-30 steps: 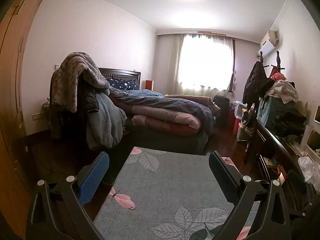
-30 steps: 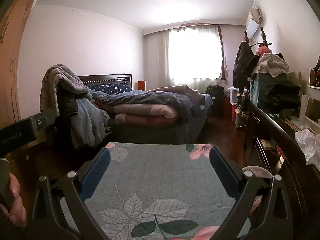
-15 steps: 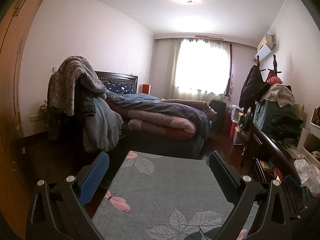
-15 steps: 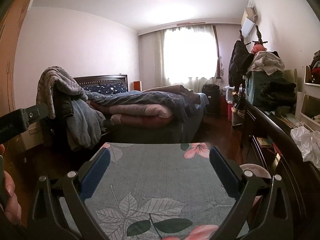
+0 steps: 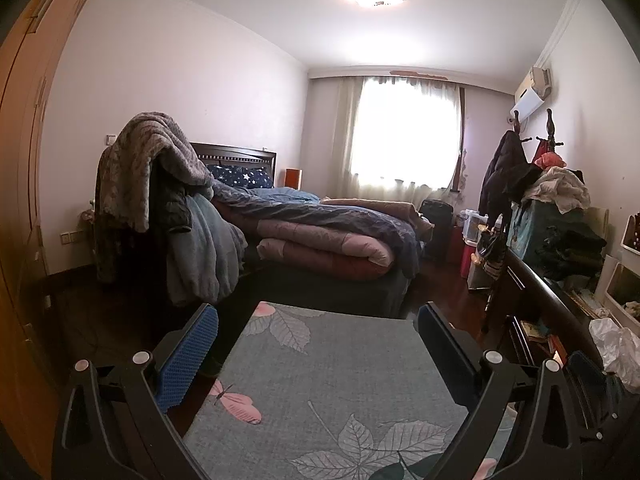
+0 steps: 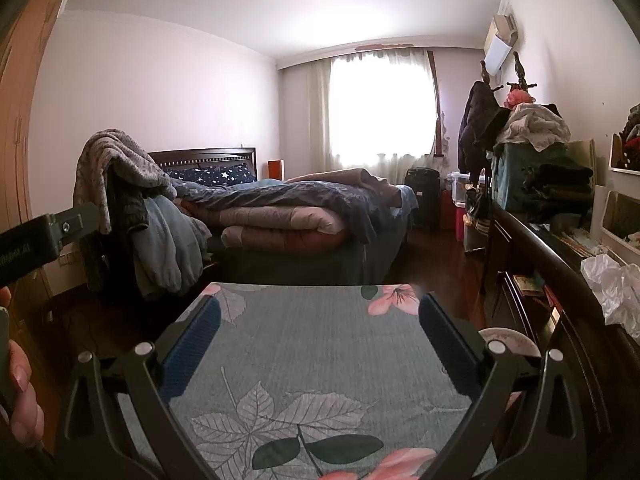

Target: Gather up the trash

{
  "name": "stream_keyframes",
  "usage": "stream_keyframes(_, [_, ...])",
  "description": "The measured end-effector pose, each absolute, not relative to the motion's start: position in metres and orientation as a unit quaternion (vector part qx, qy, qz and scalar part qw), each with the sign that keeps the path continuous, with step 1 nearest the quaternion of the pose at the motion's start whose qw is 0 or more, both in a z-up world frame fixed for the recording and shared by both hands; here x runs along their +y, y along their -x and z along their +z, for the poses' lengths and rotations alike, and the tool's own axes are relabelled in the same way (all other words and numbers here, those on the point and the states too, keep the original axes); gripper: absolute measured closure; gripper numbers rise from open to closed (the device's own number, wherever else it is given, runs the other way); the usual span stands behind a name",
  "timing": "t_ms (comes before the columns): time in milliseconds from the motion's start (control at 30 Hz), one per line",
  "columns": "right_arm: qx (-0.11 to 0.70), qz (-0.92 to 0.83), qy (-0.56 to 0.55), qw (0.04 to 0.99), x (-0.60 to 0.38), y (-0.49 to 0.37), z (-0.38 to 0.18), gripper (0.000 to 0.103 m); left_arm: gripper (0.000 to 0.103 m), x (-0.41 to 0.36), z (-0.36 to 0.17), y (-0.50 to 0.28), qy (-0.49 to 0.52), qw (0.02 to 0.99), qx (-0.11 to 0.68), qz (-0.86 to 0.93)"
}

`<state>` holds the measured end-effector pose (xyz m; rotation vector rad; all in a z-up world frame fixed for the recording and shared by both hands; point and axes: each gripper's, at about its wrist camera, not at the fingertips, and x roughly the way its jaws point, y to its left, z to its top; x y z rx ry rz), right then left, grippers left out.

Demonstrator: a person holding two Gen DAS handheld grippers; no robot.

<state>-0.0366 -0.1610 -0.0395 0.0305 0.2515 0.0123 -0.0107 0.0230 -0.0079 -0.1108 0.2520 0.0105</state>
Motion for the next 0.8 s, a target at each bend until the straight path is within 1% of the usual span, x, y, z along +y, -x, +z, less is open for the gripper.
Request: stream_keyframes(800, [0.139,0.012,-0.005,0.990,-0.1584,0.0362,-0.0468,0.003,0.004,0.0275,-0.0116,0.0062,0.068,0.989,0.132,0.009])
